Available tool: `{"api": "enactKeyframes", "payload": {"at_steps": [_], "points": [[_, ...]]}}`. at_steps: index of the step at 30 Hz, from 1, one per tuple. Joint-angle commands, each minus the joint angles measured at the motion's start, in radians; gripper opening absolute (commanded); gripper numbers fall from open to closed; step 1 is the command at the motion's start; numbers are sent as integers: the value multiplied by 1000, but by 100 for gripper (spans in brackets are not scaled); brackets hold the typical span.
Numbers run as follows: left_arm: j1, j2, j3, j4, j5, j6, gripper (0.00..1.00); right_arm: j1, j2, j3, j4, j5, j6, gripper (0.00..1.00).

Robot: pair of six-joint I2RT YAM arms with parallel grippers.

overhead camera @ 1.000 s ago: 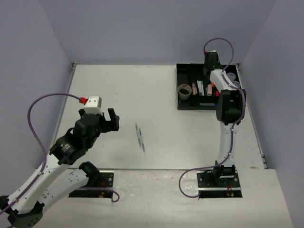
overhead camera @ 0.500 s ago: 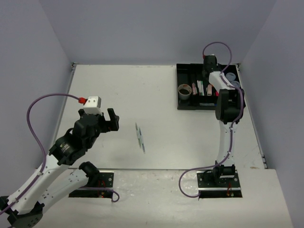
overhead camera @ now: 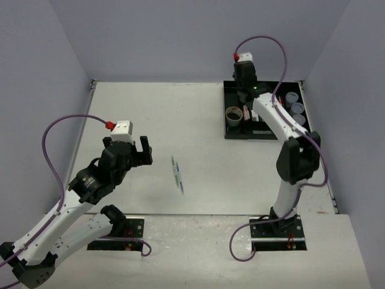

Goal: Sort the stationery into containers
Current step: Place the pen in the storage box, then pick up the pen from the center of the board.

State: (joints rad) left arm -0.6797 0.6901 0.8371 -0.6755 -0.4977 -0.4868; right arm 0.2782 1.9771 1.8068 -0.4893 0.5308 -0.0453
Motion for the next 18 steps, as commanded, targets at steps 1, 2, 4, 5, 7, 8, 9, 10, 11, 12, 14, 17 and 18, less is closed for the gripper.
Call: {"api": "enactKeyframes", "payload": {"at_steps": [1, 2, 4, 5, 7, 8, 9, 10, 11, 12, 14, 17, 18], "points": [[19, -15, 11, 3, -61, -10, 100, 268, -255, -226, 55, -203, 258, 37], [22, -19, 10, 4, -65, -10, 100, 320, -280, -283, 78, -260, 317, 37], [23, -18, 9, 4, -65, -10, 100, 409, -277, -354, 97, -354, 386, 36], [24, -15, 8, 5, -61, -9, 100, 463, -259, -369, 73, -371, 421, 35], [23, -9, 5, 15, -48, -3, 100, 535, -224, -382, 39, -376, 483, 33], [23, -2, 4, 19, -33, 2, 100, 574, -212, -391, 36, -370, 499, 33], [24, 8, 3, 21, -26, 5, 100, 613, -201, -400, 26, -365, 513, 33], [26, 21, 3, 22, -23, 8, 100, 652, -191, -409, 12, -360, 526, 34], [26, 23, 6, 21, -20, 8, 100, 660, -189, -411, 9, -354, 537, 35], [26, 28, 8, 19, -19, 9, 100, 680, -182, -417, 0, -349, 558, 36], [26, 34, 8, 17, -18, 10, 100, 714, -159, -431, -16, -354, 593, 38], [32, 25, 5, 24, -12, 13, 100, 733, -119, -423, -32, -348, 604, 38], [31, 19, 0, 25, -9, 14, 100, 742, -109, -419, -31, -354, 607, 38]]}}
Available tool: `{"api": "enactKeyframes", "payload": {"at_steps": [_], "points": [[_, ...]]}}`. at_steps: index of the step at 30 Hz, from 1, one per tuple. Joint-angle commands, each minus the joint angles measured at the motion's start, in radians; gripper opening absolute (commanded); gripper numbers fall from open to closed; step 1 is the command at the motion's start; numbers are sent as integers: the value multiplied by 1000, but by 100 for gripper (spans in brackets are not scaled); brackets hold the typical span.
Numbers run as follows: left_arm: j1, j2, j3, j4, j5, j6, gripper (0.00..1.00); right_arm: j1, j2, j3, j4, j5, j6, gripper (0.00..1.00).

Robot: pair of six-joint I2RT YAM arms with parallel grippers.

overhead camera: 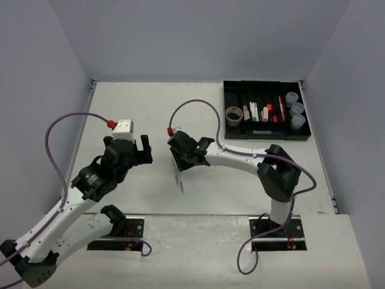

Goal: Sort the stationery into containers
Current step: Pick up the pen from the center of the board.

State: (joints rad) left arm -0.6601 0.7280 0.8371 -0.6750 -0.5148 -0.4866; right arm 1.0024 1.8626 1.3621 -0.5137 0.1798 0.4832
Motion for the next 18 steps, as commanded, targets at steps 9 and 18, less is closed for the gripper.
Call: {"api": "enactKeyframes", "payload": {"at_steps": [9, 18], "points": [[13, -14, 1, 28, 14, 16, 100, 27, 86, 55, -14, -3, 86, 33], [14, -27, -1, 28, 13, 17, 100, 36, 117, 83, -25, -14, 83, 33]]}}
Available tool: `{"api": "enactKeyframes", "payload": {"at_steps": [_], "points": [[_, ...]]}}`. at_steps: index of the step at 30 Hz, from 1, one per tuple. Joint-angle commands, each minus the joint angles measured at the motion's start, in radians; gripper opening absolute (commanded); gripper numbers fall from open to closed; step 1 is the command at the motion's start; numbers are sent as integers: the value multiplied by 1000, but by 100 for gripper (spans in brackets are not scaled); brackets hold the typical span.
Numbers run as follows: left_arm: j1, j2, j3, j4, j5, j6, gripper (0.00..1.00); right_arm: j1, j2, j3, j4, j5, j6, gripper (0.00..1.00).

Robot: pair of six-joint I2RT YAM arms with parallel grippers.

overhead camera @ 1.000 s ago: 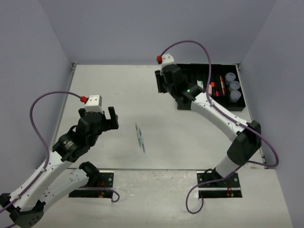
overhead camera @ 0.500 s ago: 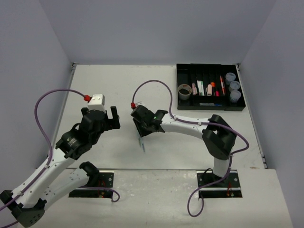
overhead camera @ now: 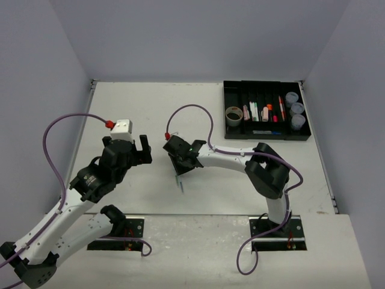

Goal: Sort the stationery into containers
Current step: Pick up the pen from the center of the board.

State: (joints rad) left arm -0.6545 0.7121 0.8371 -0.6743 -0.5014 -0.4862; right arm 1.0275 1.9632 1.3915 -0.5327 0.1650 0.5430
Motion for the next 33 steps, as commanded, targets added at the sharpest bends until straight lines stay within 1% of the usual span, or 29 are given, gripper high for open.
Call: {"api": "enactKeyframes", "payload": {"at_steps": [1, 15, 20, 24, 28, 30, 32, 33], "points": [[8, -10, 0, 27, 0, 17, 100, 12, 23, 55, -7, 0, 24, 33], [8, -22, -1, 28, 2, 17, 100, 16, 82, 70, -23, 14, 23, 31], [7, -21, -1, 29, 3, 18, 100, 13, 90, 63, -44, 56, 22, 29], [9, -20, -1, 30, 4, 18, 100, -1, 83, 41, -50, 60, 28, 26], [7, -22, -1, 30, 6, 20, 100, -12, 76, 16, -52, 63, 25, 18], [7, -22, -1, 30, 6, 20, 100, -22, 62, 3, -50, 62, 20, 7], [7, -22, -1, 30, 9, 20, 100, -45, 28, -18, -50, 58, 5, 1], [8, -22, -1, 31, 9, 20, 100, -53, 2, -26, -50, 58, -7, 0]]}}
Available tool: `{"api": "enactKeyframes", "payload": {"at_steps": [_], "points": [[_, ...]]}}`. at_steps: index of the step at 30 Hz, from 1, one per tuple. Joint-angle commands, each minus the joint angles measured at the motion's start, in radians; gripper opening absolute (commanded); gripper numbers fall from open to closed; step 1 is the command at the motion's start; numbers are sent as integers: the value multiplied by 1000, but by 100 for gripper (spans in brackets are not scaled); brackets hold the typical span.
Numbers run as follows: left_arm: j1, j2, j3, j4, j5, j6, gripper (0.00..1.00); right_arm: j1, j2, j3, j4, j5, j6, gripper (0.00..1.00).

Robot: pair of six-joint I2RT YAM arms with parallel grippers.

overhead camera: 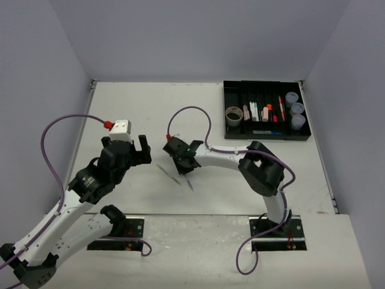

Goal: Sort the stationery into containers
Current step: Pick up the pen from the center of the board, then place the pen in the storage box.

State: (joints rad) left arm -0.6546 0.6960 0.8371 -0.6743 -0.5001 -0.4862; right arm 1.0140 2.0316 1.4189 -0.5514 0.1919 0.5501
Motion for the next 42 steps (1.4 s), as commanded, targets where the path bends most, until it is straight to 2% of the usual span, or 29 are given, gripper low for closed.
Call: {"api": "enactKeyframes", "payload": {"at_steps": [1, 5, 12, 20, 24, 28, 32, 35, 37, 42], "points": [[8, -6, -1, 32, 8, 20, 100, -47, -99, -59, -32, 32, -27, 0], [8, -6, -1, 33, 11, 23, 100, -118, -225, -78, -34, 51, -78, 0], [9, -19, -3, 35, 9, 23, 100, -357, -429, -54, -91, 144, -183, 0], [8, -13, -2, 28, -2, 15, 100, -533, -468, -45, -76, 258, -357, 0], [8, -10, -1, 28, -2, 16, 100, -670, -410, 19, -57, 285, -425, 0], [7, -14, -2, 28, 3, 17, 100, -780, -316, 47, 110, 348, -654, 0], [7, -23, -4, 33, 10, 19, 100, -855, -163, 204, 181, 401, -820, 0], [7, -30, -5, 35, 17, 23, 100, -923, -55, 351, 177, 359, -845, 0], [7, -38, -6, 36, 20, 23, 100, -943, 52, 412, 177, 385, -892, 0], [7, -52, -9, 43, 30, 27, 100, -988, 175, 523, 177, 400, -900, 0]]}}
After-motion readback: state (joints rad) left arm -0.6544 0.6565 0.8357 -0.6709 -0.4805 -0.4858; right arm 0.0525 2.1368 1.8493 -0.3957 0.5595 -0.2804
